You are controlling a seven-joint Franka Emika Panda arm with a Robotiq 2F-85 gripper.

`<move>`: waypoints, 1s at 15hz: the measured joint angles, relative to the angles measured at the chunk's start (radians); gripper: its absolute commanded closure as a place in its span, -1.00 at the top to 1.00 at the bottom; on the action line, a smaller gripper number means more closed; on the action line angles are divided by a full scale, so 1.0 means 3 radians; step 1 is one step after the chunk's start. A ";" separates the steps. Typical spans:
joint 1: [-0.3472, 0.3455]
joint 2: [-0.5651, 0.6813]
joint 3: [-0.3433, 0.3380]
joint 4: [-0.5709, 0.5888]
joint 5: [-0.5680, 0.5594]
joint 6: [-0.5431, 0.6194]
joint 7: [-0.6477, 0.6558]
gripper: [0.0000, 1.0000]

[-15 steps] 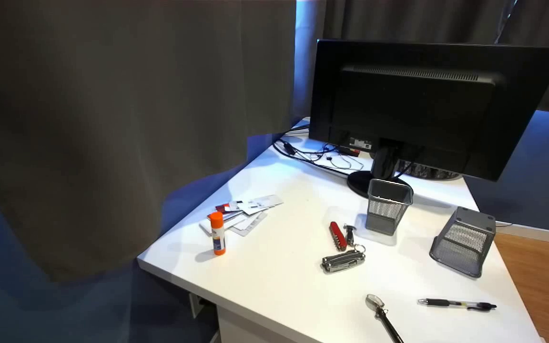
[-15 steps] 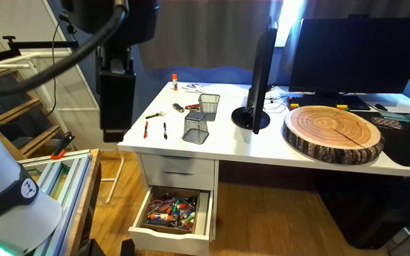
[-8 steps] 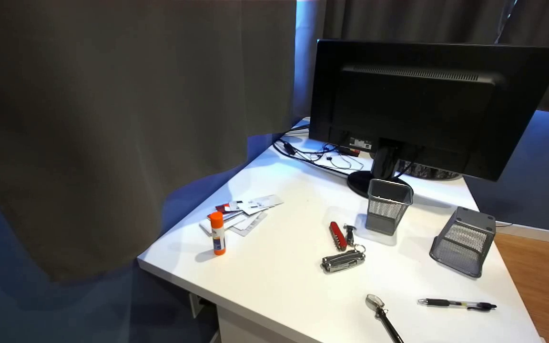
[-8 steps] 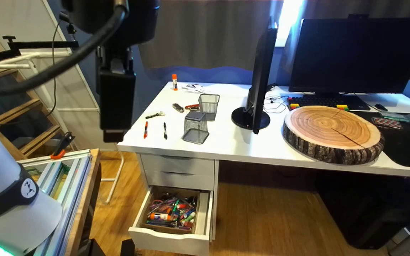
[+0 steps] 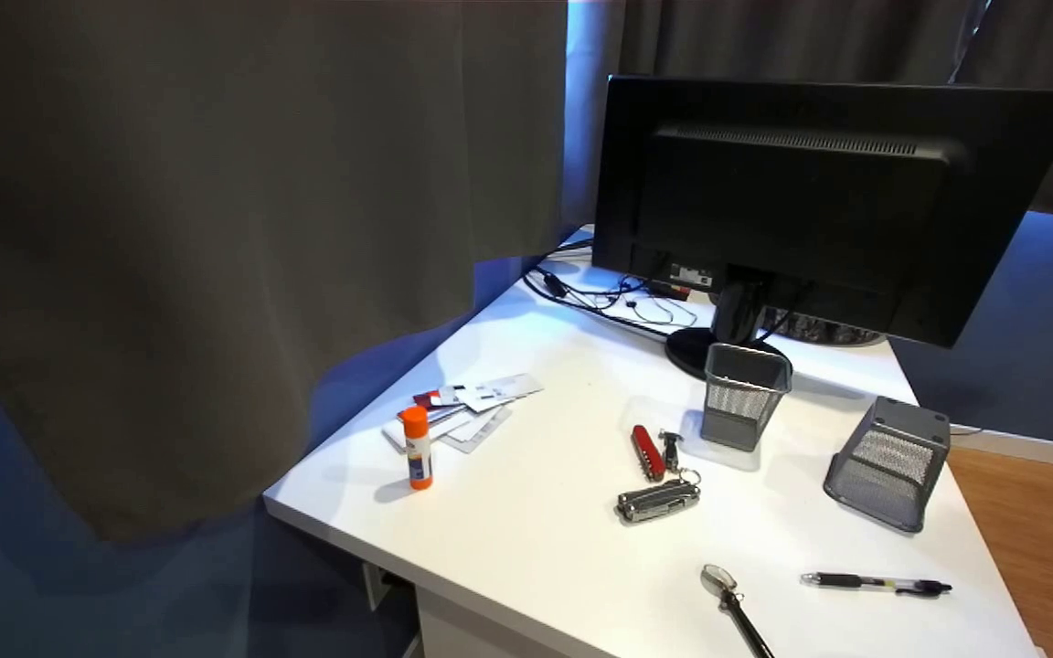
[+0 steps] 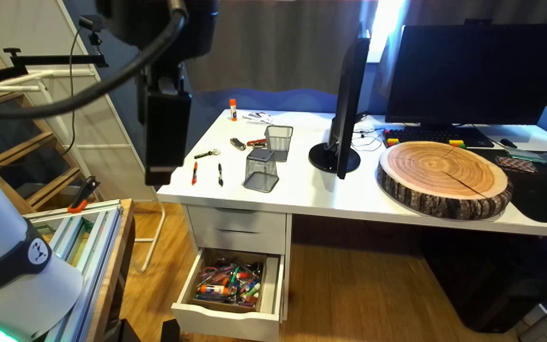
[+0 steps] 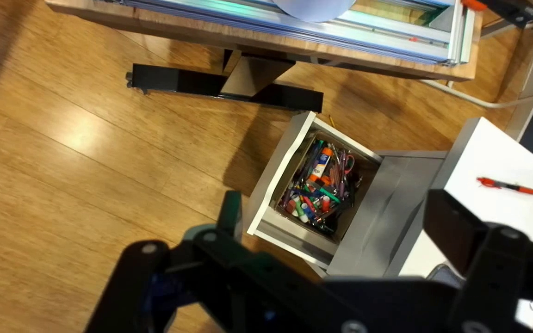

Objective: Turn the upside down gray pen holder the right way up and put it in the gray pen holder on the left, pick up the black pen and put it in the stacked gray pen holder

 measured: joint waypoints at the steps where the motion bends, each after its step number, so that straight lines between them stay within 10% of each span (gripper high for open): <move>1: 0.0053 0.0045 0.0077 0.0007 0.0012 0.0022 0.0006 1.00; 15: 0.0442 0.1227 0.0995 0.0140 0.1274 0.1195 0.1837 1.00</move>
